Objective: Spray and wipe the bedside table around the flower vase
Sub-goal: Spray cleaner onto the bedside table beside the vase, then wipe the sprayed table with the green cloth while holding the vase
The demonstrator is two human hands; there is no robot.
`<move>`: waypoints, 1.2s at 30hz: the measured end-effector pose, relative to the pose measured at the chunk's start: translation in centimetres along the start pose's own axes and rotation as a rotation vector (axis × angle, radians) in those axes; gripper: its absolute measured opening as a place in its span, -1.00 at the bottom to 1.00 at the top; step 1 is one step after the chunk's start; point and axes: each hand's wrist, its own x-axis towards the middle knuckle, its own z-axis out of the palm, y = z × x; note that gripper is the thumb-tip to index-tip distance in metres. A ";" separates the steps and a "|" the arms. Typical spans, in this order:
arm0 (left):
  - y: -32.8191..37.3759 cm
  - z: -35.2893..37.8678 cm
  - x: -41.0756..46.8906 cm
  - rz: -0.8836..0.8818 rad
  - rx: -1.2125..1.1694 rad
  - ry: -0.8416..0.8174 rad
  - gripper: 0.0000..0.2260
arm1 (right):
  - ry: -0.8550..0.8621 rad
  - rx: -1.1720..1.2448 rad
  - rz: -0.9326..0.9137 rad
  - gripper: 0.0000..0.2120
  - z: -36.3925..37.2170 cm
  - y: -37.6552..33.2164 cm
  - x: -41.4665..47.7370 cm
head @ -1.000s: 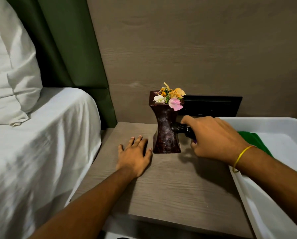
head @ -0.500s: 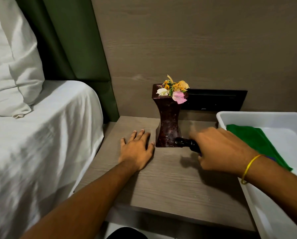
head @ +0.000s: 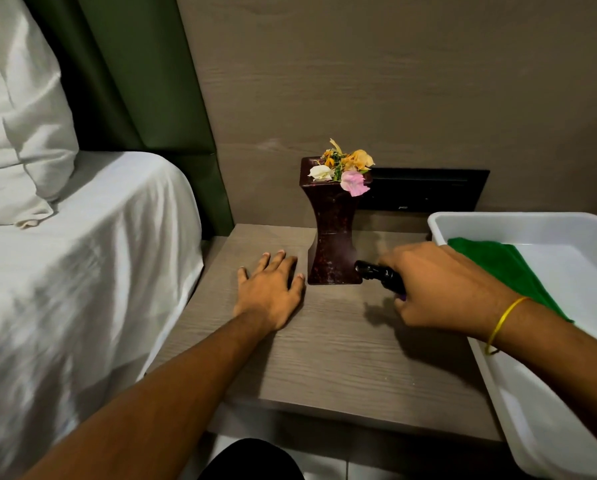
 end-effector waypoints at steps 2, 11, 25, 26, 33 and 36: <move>0.0 0.0 -0.1 0.005 -0.005 -0.002 -0.46 | 0.016 -0.008 -0.002 -0.78 -0.2 -0.1 0.0; -0.3 0.2 0.2 0.011 -0.003 -0.002 -0.44 | 0.036 0.083 0.023 -0.72 -0.2 0.4 -1.2; -0.9 0.0 0.1 -0.001 0.009 0.000 -0.43 | 0.912 0.904 0.513 -0.62 4.5 9.1 -12.8; -1.0 0.1 0.2 -0.001 0.007 0.002 -0.43 | 0.935 0.915 0.517 -0.63 4.4 9.1 -13.2; -0.7 0.3 0.3 0.027 0.011 -0.018 -0.41 | 0.991 0.884 0.541 -0.50 3.5 8.7 -14.0; -0.7 0.3 0.4 0.026 0.017 -0.024 -0.40 | 1.132 0.780 0.554 -0.30 2.3 8.8 -15.1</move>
